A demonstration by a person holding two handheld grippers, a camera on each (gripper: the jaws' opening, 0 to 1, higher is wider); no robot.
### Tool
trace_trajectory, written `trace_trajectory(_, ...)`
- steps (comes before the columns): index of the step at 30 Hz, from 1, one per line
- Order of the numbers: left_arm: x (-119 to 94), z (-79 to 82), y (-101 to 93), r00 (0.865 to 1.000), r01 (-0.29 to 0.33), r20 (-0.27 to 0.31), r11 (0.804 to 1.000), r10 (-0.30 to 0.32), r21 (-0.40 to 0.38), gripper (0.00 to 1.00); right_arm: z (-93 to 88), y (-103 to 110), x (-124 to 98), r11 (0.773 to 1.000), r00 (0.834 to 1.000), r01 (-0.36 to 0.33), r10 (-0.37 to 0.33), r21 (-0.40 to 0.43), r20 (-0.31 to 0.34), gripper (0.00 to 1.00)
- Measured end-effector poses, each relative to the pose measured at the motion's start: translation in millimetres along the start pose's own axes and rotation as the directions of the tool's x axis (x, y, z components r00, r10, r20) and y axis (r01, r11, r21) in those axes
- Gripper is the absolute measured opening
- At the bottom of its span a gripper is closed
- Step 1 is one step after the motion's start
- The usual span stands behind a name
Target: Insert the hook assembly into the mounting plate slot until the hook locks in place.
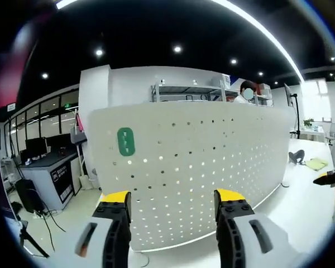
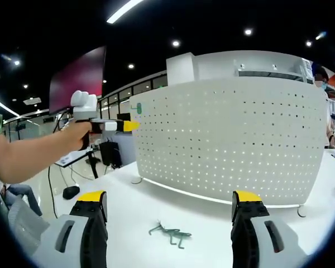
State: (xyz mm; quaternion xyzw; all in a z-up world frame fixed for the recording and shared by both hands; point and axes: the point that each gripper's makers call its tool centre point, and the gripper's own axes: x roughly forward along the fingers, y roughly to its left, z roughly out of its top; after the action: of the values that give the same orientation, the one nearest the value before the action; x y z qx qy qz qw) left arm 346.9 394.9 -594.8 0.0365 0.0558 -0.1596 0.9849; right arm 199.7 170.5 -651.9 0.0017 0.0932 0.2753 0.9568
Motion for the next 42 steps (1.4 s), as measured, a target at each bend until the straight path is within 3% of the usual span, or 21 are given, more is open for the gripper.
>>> trace_trajectory(14, -39.3, -41.6, -37.5, 0.993, 0.094, -0.067, 0.995, -0.097, -0.038, 0.62, -2.8, -1.7, -6.7, 1.000, 1.000, 0.009, -0.009, 0.000, -0.002, 0.95)
trace_trajectory(28, -88.6, -83.3, -78.8, 0.978, 0.157, -0.119, 0.981, -0.171, -0.115, 0.61, -23.4, -3.1, -14.5, 1.000, 0.999, 0.022, -0.021, 0.003, -0.047, 0.94)
trace_trajectory(42, -132.8, -112.1, -108.9, 0.962, 0.192, -0.164, 0.969, -0.216, -0.153, 0.61, -43.4, -0.9, -15.0, 1.000, 0.995, 0.004, -0.004, -0.004, -0.101, 0.93)
